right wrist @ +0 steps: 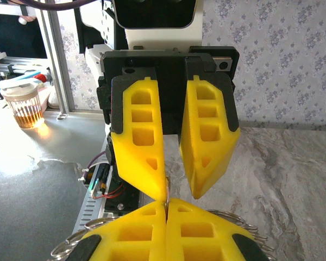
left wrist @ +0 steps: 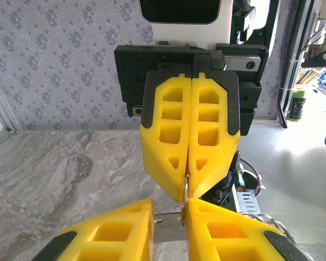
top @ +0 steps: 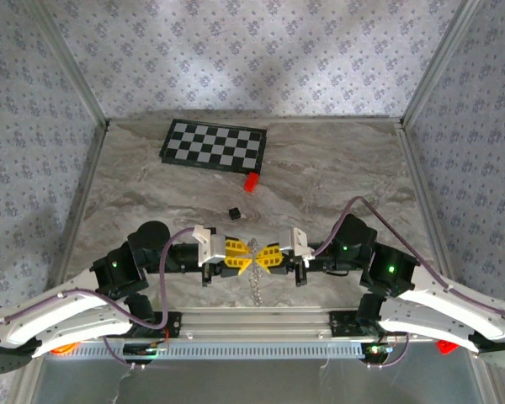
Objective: Put the keys on the keyring
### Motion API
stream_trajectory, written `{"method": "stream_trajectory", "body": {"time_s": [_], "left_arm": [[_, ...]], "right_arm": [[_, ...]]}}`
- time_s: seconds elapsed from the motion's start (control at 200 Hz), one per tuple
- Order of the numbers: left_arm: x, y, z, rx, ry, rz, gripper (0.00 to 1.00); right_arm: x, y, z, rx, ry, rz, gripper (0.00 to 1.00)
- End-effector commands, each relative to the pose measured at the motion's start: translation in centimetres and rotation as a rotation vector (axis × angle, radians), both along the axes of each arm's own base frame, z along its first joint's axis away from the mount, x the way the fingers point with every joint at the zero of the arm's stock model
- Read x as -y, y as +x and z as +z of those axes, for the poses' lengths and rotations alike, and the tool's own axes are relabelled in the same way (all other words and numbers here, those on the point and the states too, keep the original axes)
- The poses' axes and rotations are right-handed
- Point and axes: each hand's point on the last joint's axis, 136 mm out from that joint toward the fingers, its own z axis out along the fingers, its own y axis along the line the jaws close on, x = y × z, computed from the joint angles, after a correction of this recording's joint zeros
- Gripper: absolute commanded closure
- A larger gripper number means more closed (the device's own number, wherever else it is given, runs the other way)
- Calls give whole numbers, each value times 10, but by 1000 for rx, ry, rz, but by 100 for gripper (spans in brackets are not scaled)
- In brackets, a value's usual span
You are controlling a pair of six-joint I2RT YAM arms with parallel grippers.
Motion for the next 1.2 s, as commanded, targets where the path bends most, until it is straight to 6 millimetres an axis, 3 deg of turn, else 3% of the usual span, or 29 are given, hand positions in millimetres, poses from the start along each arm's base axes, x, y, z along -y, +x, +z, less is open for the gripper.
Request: {"method": "stream_trajectory", "body": {"time_s": [0.0,0.33,0.6,0.745,0.925,1.194], "left_arm": [[1,0,11,14,-35,-3,80],[2,1,12,9,-43,-2,83],[2,1,14,13,-48,2,100],[1,6,12,17,-36,30,100],[-3,22,0,3,17,131,100],[-19,43,-15,-68,31,234,100]], "right_arm": [[1,-5,13,11,55,26,100],[1,-6,15,14,58,32,100],[0,-4,14,11,46,27,100],[0,0,10,0,36,0,100],[2,12,8,-34,8,-73,63],[4,40,8,-112,-50,-239,33]]}}
